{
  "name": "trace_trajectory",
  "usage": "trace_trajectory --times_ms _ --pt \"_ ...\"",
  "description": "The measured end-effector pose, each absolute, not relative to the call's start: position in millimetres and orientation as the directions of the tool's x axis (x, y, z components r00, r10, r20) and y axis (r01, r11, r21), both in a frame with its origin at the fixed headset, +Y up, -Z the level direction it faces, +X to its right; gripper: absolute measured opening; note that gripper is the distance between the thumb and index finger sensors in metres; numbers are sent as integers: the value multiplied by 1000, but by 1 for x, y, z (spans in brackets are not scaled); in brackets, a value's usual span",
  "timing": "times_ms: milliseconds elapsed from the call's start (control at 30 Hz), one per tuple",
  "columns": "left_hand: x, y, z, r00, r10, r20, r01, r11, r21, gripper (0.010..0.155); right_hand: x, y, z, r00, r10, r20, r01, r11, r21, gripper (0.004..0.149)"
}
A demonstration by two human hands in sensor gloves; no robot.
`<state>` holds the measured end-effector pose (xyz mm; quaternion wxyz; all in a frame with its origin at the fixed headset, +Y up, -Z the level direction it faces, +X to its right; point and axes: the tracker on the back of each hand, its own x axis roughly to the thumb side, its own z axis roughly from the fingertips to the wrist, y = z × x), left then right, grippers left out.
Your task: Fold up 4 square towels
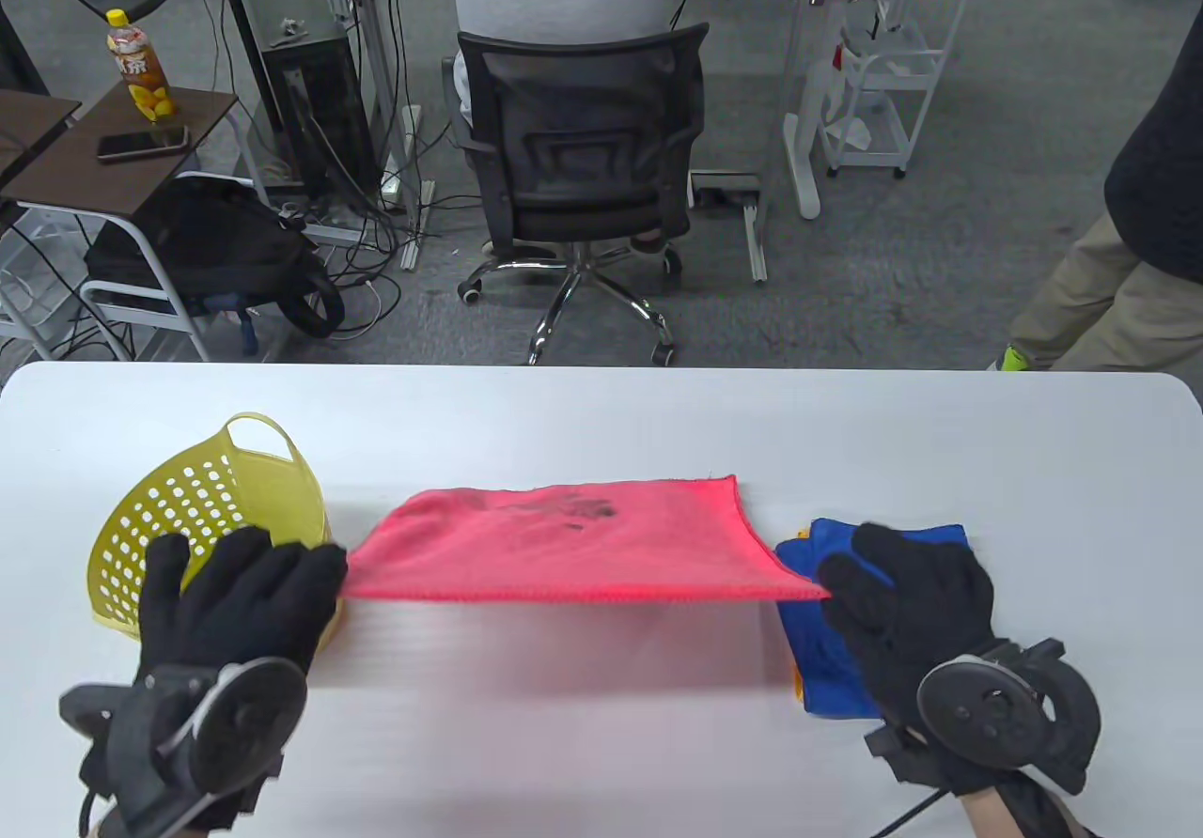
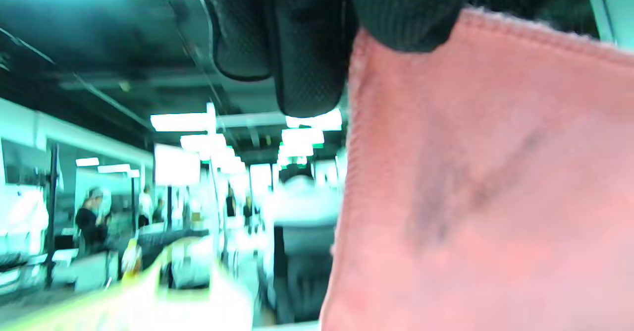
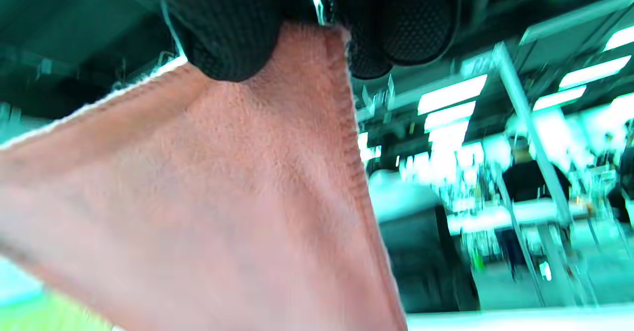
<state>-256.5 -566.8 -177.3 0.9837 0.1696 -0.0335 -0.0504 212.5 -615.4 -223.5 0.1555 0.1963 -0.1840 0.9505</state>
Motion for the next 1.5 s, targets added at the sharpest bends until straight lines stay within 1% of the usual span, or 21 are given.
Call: trace_trajectory --times_ms 67,133,200,267,400,533,667,733,867,900,933,967,1000,1067,1133,1300,1367,1400,1433,1467,1500 --pt "-256 -614 -163 983 -176 59 162 968 189 44 204 -658 -212 -880 164 447 -247 -960 -135 42" --pt "-255 -646 -153 976 -205 72 200 977 67 44 198 -688 -199 -875 111 471 -149 -988 -44 43" --pt "-253 -667 -144 977 -194 88 196 980 -17 44 194 -706 -187 -873 39 486 -53 -998 -16 43" --pt "-250 -682 -137 976 -190 106 200 975 -97 44 191 -718 -176 -868 -26 496 28 -1000 -4 43" --pt "-249 -694 -142 973 -209 99 219 969 -111 44 188 -725 -174 -863 -60 501 81 -997 19 43" --pt "-254 -699 -165 984 -178 30 180 974 -137 44 184 -720 -197 -883 -21 469 55 -997 58 43" --pt "-264 -701 -202 985 -150 -84 134 976 -169 44 172 -711 -245 -908 -22 419 47 -998 49 43" --pt "-270 -707 -224 975 -135 -178 97 973 -211 43 157 -709 -286 -925 -5 381 26 -998 49 42" --pt "-277 -725 -257 923 -82 -375 12 983 -185 44 134 -723 -352 -964 8 264 -12 -1000 -15 43" --pt "-278 -730 -262 911 -72 -407 -5 982 -186 46 133 -727 -358 -971 15 239 -20 -1000 -20 46" --pt "-279 -739 -268 888 -75 -453 -18 980 -197 50 130 -739 -370 -983 14 183 -11 -1000 18 59" --pt "-279 -744 -270 882 -88 -463 -11 978 -207 53 129 -744 -372 -985 -2 173 11 -998 55 69" --pt "-280 -750 -272 879 -112 -463 11 977 -215 55 129 -753 -374 -987 -43 154 62 -991 121 72" --pt "-283 -757 -270 881 -126 -455 31 977 -209 55 133 -760 -369 -986 -47 163 68 -990 126 70" --pt "-287 -762 -267 885 -104 -453 19 982 -188 55 138 -763 -361 -987 -53 153 75 -987 139 65" --pt "-292 -766 -269 898 -38 -438 -56 978 -199 55 134 -777 -349 -991 13 132 26 -955 294 62" --pt "-291 -767 -268 905 -43 -424 -52 976 -210 55 128 -785 -350 -995 -15 100 44 -953 301 62" --pt "-291 -768 -268 907 -44 -419 -50 976 -212 55 124 -792 -352 -995 -50 90 75 -948 308 65" --pt "-290 -769 -267 911 -45 -411 -48 976 -214 56 120 -797 -353 -993 -66 102 95 -944 315 64" --pt "-289 -770 -266 914 -41 -403 -51 975 -214 56 118 -798 -352 -993 -23 112 56 -950 309 62" --pt "-289 -771 -265 919 -35 -393 -55 975 -216 58 115 -798 -351 -995 20 99 10 -955 296 56"
